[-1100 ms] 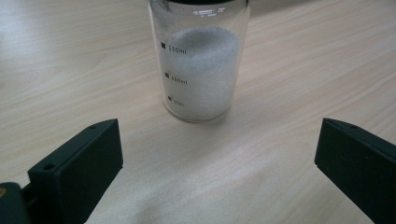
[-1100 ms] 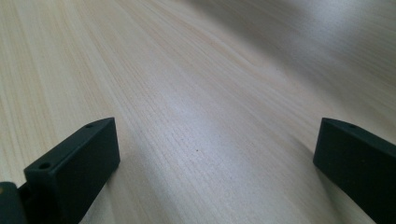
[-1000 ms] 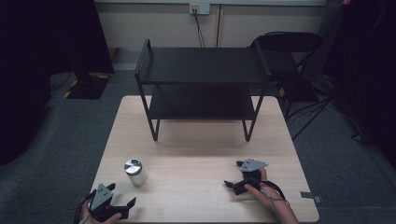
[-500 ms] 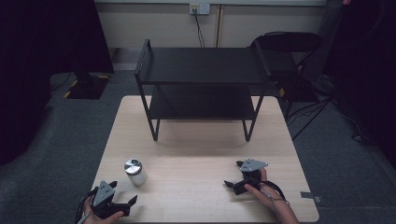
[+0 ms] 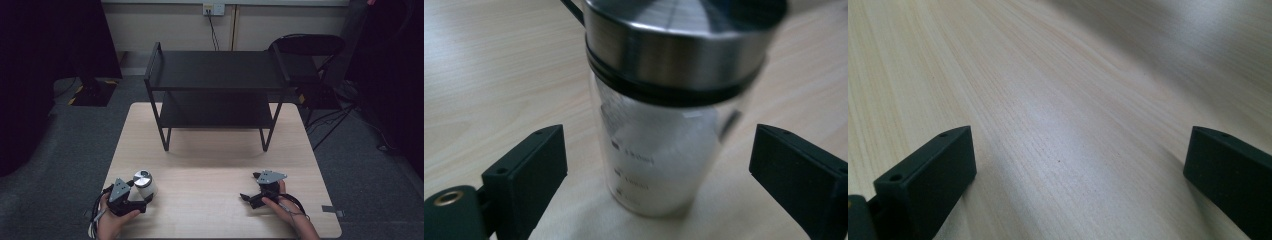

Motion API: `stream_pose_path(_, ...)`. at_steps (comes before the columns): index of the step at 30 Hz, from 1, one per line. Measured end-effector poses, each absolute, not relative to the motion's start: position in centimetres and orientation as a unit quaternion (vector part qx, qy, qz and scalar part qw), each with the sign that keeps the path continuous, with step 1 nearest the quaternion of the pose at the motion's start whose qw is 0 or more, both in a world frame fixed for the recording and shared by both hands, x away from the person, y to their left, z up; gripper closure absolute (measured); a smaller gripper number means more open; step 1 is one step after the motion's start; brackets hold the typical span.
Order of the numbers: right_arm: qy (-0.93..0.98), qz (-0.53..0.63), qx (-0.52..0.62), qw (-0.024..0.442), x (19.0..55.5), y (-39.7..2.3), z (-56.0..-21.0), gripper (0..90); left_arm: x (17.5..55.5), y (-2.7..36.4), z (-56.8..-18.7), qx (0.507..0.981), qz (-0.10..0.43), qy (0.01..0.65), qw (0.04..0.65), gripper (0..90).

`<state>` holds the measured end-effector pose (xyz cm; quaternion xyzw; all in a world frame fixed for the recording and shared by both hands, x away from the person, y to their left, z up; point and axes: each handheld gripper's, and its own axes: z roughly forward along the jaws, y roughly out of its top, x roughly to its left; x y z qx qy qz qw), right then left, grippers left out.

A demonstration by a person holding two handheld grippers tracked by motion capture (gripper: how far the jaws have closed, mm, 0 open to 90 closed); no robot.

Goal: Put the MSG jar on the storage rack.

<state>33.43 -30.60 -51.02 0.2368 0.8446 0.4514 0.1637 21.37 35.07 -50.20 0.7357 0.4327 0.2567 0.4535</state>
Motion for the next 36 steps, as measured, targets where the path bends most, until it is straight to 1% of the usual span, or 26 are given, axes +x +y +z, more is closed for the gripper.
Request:
stream_pose_path(1,0.845,0.451,0.237,0.164,33.4,-30.6,-51.0,0.0,21.7,35.0,-50.2,0.739,0.255,0.431,0.450,8.0)
stream_pose_path(5,0.845,0.451,0.237,0.164,33.4,-30.6,-51.0,0.0,22.6,34.6,-50.5,0.746,0.248,0.429,0.446,14.1)
stream_pose_path(6,0.845,0.451,0.237,0.164,33.4,-30.6,-51.0,0.0,22.8,34.7,-50.8,0.743,0.246,0.428,0.453,15.8)
stream_pose_path(7,0.845,0.451,0.237,0.164,33.4,-30.6,-51.0,0.0,22.8,34.7,-50.8,0.743,0.246,0.428,0.453,19.8)
stream_pose_path(10,0.845,0.451,0.237,0.164,33.4,-30.6,-51.0,0.0,22.9,34.6,-51.1,0.746,0.248,0.423,0.451,25.9)
stream_pose_path(11,0.845,0.451,0.237,0.164,33.4,-30.6,-51.0,0.0,23.0,34.5,-51.1,0.748,0.249,0.422,0.448,25.9)
stream_pose_path(12,0.845,0.451,0.237,0.164,33.4,-30.6,-51.0,0.0,23.0,34.5,-51.1,0.749,0.251,0.420,0.447,29.6)
stream_pose_path(13,0.845,0.451,0.237,0.164,33.4,-30.6,-51.0,0.0,23.1,34.7,-51.3,0.749,0.252,0.417,0.449,30.9)
stream_pose_path(22,0.845,0.451,0.237,0.164,33.4,-30.6,-51.0,0.0,22.9,34.3,-51.2,0.749,0.261,0.416,0.445,31.5)
stream_pose_path(26,0.845,0.451,0.237,0.164,33.4,-30.6,-51.0,0.0,22.9,34.1,-50.7,0.747,0.254,0.417,0.452,31.6)
stream_pose_path(31,0.845,0.451,0.237,0.164,33.4,-30.6,-51.0,0.0,23.6,33.1,-48.8,0.748,0.238,0.410,0.464,31.6)
stream_pose_path(36,0.845,0.451,0.237,0.164,33.4,-30.6,-51.0,0.0,25.1,31.7,-46.0,0.750,0.229,0.396,0.477,31.6)
